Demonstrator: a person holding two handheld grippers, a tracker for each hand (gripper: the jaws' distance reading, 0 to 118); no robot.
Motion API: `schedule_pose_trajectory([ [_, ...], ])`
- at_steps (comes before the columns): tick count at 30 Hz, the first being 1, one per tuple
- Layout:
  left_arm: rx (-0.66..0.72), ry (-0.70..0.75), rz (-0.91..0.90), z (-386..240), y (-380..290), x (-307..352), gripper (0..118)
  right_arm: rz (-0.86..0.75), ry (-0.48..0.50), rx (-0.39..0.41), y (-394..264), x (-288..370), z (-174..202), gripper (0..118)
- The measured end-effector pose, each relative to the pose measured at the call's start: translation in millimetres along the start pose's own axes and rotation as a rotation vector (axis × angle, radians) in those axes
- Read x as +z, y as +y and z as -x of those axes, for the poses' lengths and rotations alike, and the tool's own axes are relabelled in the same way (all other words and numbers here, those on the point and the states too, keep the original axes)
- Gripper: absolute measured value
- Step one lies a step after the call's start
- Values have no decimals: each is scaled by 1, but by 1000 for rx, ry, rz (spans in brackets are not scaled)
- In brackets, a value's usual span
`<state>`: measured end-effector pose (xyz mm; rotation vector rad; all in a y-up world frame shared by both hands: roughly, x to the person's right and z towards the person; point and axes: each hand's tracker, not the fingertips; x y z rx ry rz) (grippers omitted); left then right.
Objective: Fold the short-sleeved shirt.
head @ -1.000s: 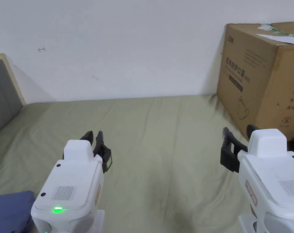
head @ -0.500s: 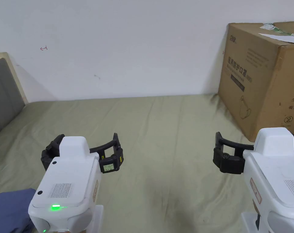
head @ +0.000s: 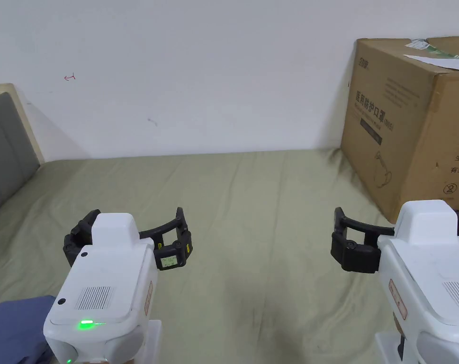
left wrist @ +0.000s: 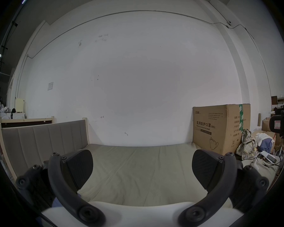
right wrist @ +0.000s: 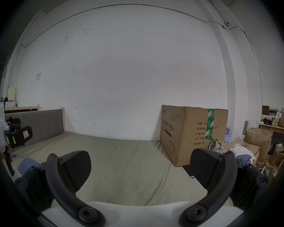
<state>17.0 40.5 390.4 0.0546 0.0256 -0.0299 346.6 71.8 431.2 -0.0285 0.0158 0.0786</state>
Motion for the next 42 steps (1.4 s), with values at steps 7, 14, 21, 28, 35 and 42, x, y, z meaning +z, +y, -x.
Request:
schedule_pose_trajectory([
  [7, -8, -3, 2, -1, 0, 0, 118, 0, 3, 5, 0, -2, 1, 118],
  [14, -3, -4, 2, 0, 0, 0, 118, 1, 8, 8, 1, -3, 3, 118],
  [21, -7, -6, 4, 1, -1, 1, 118, 0, 6, 4, 1, -4, 3, 118],
  [28, 1, -4, 0, 2, 1, 1, 118, -4, 7, 7, 3, -3, 3, 118],
  [35, 3, -6, -5, 3, 2, 1, 118, -8, 5, 8, 4, -3, 4, 118],
  [42, 0, -9, -6, 2, 3, 2, 118, -8, 2, 11, 5, -2, 3, 118],
])
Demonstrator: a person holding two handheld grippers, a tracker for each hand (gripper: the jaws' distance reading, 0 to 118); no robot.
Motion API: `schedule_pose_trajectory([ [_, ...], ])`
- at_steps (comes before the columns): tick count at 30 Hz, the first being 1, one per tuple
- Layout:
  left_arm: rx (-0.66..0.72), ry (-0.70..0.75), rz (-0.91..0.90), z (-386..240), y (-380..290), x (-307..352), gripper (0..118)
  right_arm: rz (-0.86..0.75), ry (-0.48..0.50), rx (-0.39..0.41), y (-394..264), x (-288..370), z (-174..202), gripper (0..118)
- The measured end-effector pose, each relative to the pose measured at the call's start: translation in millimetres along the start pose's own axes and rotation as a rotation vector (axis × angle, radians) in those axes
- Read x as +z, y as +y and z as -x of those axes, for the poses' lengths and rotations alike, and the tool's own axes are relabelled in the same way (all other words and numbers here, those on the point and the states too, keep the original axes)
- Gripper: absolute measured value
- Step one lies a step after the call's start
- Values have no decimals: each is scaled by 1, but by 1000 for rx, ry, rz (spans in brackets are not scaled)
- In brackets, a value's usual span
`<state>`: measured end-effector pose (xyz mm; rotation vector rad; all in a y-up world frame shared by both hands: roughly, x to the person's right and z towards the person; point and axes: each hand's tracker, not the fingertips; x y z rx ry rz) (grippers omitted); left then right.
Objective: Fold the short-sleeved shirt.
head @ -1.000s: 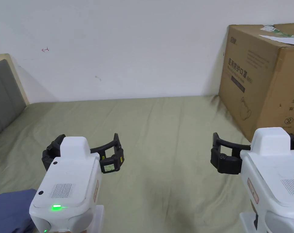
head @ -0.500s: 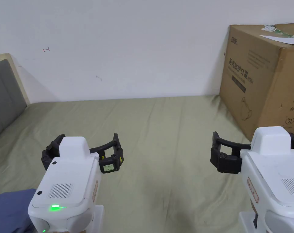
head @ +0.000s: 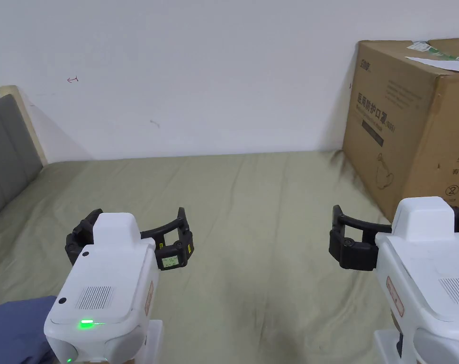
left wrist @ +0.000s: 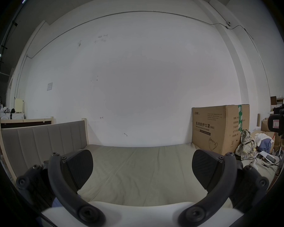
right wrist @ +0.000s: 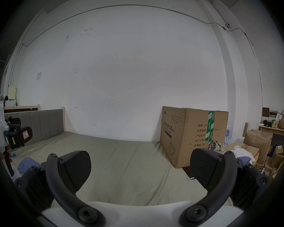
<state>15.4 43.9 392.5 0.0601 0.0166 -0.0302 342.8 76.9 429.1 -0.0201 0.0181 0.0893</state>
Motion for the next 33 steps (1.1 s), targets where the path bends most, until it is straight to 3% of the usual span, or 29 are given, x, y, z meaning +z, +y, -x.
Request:
schedule_pose_trajectory([
  [18, -2, -1, -6, 3, 1, 0, 118, 39, -15, 22, 0, -5, 6, 118],
  [21, 0, -1, -5, 5, 2, 1, 118, 136, 16, -45, 1, -10, 4, 118],
  [26, -2, 3, -11, 8, 3, 3, 118, 417, -53, -265, 5, -21, -1, 118],
  [28, -2, 6, -19, 10, 3, 3, 118, 513, -60, -298, 5, -27, -4, 118],
  [33, 15, 8, -14, 13, 5, 1, 118, 478, -75, -277, 9, -26, -2, 117],
])
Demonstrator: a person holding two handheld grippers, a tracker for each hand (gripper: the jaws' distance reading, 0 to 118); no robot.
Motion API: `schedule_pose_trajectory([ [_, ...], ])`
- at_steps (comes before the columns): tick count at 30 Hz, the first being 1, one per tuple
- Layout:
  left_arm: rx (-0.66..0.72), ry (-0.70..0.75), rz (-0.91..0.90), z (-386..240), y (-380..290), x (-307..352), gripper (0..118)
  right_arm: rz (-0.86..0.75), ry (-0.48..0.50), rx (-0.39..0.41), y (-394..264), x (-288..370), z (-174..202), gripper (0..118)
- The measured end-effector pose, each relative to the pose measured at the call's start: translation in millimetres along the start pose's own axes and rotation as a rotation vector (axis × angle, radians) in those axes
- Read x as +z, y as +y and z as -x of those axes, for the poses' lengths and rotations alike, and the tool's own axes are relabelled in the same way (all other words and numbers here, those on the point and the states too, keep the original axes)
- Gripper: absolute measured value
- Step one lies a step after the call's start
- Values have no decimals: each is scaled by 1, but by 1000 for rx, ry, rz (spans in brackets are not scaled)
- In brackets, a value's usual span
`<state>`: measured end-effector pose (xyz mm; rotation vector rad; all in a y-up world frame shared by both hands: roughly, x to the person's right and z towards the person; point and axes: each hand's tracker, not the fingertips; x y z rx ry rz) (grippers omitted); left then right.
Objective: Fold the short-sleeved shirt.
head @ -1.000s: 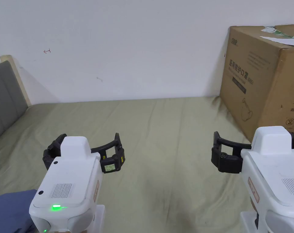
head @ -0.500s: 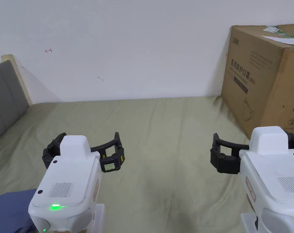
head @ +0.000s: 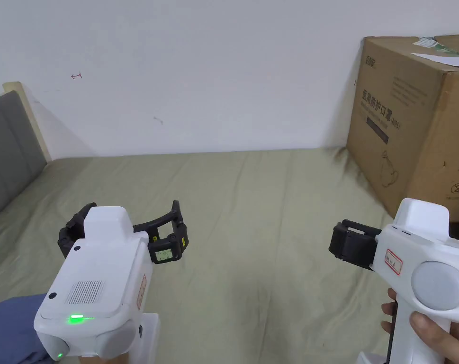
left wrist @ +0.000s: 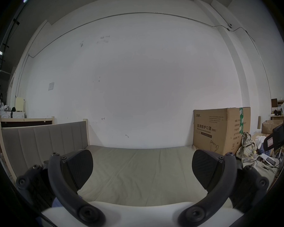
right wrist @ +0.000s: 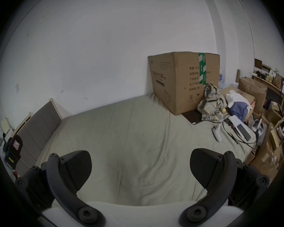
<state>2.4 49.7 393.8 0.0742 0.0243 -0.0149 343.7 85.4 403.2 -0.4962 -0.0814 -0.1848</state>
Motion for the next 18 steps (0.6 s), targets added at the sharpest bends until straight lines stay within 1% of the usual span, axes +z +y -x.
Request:
schedule_pose_trajectory([
  [2, 10, 1, -2, 1, 0, 0, 118, 44, -47, -15, 4, 3, 4, 117],
  [6, 26, -1, 2, 1, 0, 0, 118, 97, -21, 5, 10, 6, 8, 116],
  [8, 27, -2, 0, -1, 0, 0, 118, 77, -13, -4, 8, 7, 8, 116],
  [10, 26, -6, -1, -2, 0, 2, 118, 69, -36, 36, 6, 6, 11, 116],
  [12, 23, -12, -2, -4, 0, 3, 118, 47, -51, 51, 3, 6, 12, 116],
  [13, 21, -14, -1, -4, 0, 4, 118, 7, -42, 47, 0, 8, 12, 116],
  [18, 14, -19, 1, -6, -1, 6, 118, 44, -44, 41, 1, 6, 11, 116],
])
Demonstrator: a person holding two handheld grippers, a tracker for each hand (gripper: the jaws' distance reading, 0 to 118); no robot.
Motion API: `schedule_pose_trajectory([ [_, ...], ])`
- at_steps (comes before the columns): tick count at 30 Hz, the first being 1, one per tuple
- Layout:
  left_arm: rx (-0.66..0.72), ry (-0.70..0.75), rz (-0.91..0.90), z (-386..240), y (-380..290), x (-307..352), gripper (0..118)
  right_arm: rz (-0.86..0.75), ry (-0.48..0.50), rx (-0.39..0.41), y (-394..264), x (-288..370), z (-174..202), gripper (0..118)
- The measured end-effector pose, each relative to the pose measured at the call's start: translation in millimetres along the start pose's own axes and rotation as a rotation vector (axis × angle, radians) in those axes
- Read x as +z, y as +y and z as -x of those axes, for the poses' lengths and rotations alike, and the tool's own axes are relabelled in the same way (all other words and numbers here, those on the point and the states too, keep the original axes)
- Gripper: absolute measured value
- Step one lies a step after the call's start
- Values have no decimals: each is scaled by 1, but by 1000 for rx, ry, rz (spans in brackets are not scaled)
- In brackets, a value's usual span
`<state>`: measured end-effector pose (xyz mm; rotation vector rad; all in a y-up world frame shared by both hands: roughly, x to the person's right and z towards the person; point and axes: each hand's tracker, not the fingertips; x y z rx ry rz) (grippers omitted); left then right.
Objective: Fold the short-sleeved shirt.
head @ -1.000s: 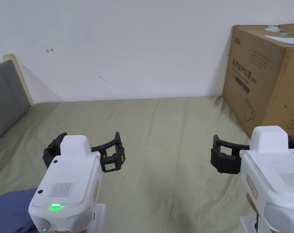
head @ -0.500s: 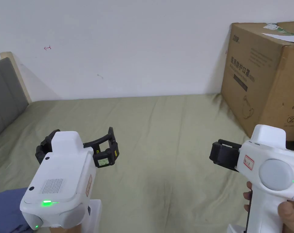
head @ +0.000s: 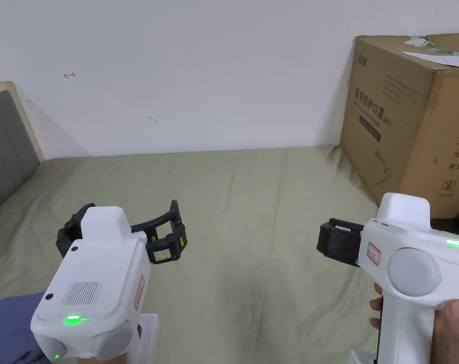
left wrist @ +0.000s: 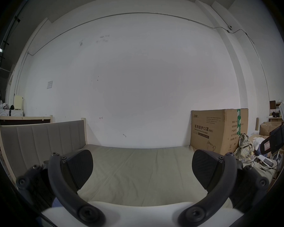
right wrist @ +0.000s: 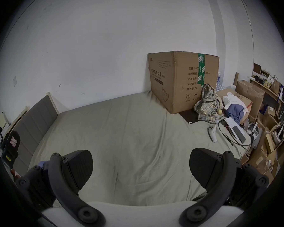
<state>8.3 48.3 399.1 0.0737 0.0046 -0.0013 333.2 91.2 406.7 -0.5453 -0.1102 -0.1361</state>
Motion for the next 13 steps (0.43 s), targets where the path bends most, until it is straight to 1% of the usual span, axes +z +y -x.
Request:
schedule_pose_trajectory([
  [1, 1, 0, 0, 0, 0, 0, 118, -3, -10, -2, -1, 0, 2, 116],
  [3, 7, 1, -1, -1, 0, 1, 118, -41, -14, 19, -3, 1, 3, 116],
  [5, 11, 2, 2, 0, -1, 0, 118, -101, 11, 57, -5, 3, 3, 116],
  [8, 10, 0, 1, -1, -3, 1, 118, -198, 46, 54, -10, 5, 1, 116],
  [10, 4, -2, 0, -1, -3, 2, 118, -287, 66, 80, -14, 7, 0, 116],
  [13, -3, -3, -2, -1, -4, 3, 118, -441, 46, 102, -23, 6, 1, 116],
])
